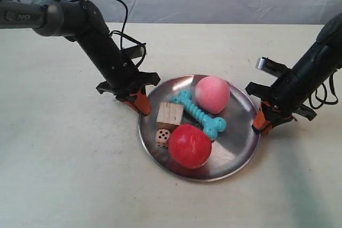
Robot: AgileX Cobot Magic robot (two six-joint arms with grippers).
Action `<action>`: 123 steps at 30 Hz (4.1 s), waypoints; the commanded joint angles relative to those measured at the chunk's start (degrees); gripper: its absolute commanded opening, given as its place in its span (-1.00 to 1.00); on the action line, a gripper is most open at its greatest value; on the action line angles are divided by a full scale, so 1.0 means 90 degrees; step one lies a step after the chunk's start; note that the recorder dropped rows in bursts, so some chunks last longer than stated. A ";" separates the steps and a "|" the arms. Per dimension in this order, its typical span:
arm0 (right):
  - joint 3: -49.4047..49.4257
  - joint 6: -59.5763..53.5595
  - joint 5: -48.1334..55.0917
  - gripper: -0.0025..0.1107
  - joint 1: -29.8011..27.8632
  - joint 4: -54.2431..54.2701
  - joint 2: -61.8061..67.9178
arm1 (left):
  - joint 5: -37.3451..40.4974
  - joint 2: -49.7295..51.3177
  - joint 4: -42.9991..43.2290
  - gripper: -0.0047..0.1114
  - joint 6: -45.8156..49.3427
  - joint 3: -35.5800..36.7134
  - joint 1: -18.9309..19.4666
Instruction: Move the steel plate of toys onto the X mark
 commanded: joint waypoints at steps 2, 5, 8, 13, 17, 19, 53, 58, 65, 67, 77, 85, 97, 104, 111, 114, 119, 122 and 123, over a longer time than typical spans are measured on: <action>-0.0581 0.0102 0.0427 -0.97 0.0139 0.0755 -0.0061 | 0.0412 -0.0052 0.0049 -0.92 -0.0312 -0.0556 -0.0209; -0.0775 0.0110 0.0427 -0.97 0.0139 0.0929 -0.0061 | 0.0412 -0.0052 0.0622 -0.92 -0.0627 -0.0723 -0.0209; -0.1001 0.0257 0.0427 -0.97 0.0152 0.1063 0.0037 | 0.0412 -0.0077 0.1135 -0.92 -0.0795 -0.0733 -0.0194; -0.1603 0.0440 0.0427 -0.97 0.0361 0.1408 0.0576 | 0.0412 -0.0456 0.1473 -0.92 -0.0900 -0.0695 0.0207; -0.2566 0.0814 0.0427 -0.97 0.1035 0.1527 0.1340 | 0.0412 -0.1101 0.1608 -0.92 -0.0954 -0.0683 0.1032; -0.3228 0.1113 0.0427 -0.97 0.1360 0.1521 0.1693 | 0.0412 -0.1116 0.1639 -0.92 -0.0954 -0.0678 0.1353; -0.4632 0.2174 0.0427 -0.13 0.1801 0.0527 0.2394 | 0.0412 -0.0113 0.1733 -0.01 -0.1230 -0.0655 0.2086; -0.4632 0.2174 0.0427 -0.15 0.1540 0.0332 0.2116 | 0.0412 -0.0430 0.1948 -0.14 -0.1174 -0.0655 0.2130; -0.4632 0.1786 0.0427 -0.95 0.1361 0.0069 0.0983 | 0.0102 -0.1469 0.1781 -0.92 -0.1013 -0.0655 0.2351; -0.4605 0.1547 0.0427 -0.96 0.1511 -0.0155 0.0441 | 0.0028 -0.1996 0.1490 -0.92 -0.0754 -0.0578 0.2391; -0.2491 0.1623 -0.1084 -0.97 0.3170 -0.1908 -0.3151 | -0.1993 -0.5976 0.0836 -0.92 0.0384 0.2038 0.1869; 0.0473 0.1881 -0.2992 -0.97 0.4037 -0.1897 -0.5810 | -0.3704 -0.8869 0.0916 -0.92 0.0384 0.4108 0.1617; 0.3998 0.1954 -0.4801 -0.97 0.4077 -0.0980 -0.6981 | -0.3647 -0.9569 0.1040 -0.92 0.0384 0.5160 0.1617; 0.4226 0.1954 -0.4707 -0.97 0.4077 -0.0888 -0.6981 | -0.3647 -0.9569 0.1040 -0.92 0.0384 0.5160 0.1617; 0.4272 0.1954 -0.4980 -0.97 0.3936 -0.1545 -0.7657 | -0.3646 -0.9569 0.1042 -0.92 0.0384 0.5160 0.1617; 0.4547 0.1954 -0.5028 -0.97 0.3155 -0.1651 -0.8662 | -0.3669 -0.9569 0.1212 -0.92 0.0384 0.5160 0.1617; 0.5299 0.1954 -0.5037 -0.97 0.1624 -0.1760 -1.0441 | -0.3669 -0.9569 0.1212 -0.92 0.0384 0.5160 0.1617; 0.5737 0.1954 -0.5022 -0.97 0.1061 -0.1961 -1.1365 | -0.3696 -0.9569 0.1212 -0.92 0.0384 0.5160 0.1617; 0.5900 0.1954 -0.5013 -0.97 0.0947 -0.2047 -1.1662 | -0.3696 -0.9569 0.1212 -0.92 0.0384 0.5160 0.1617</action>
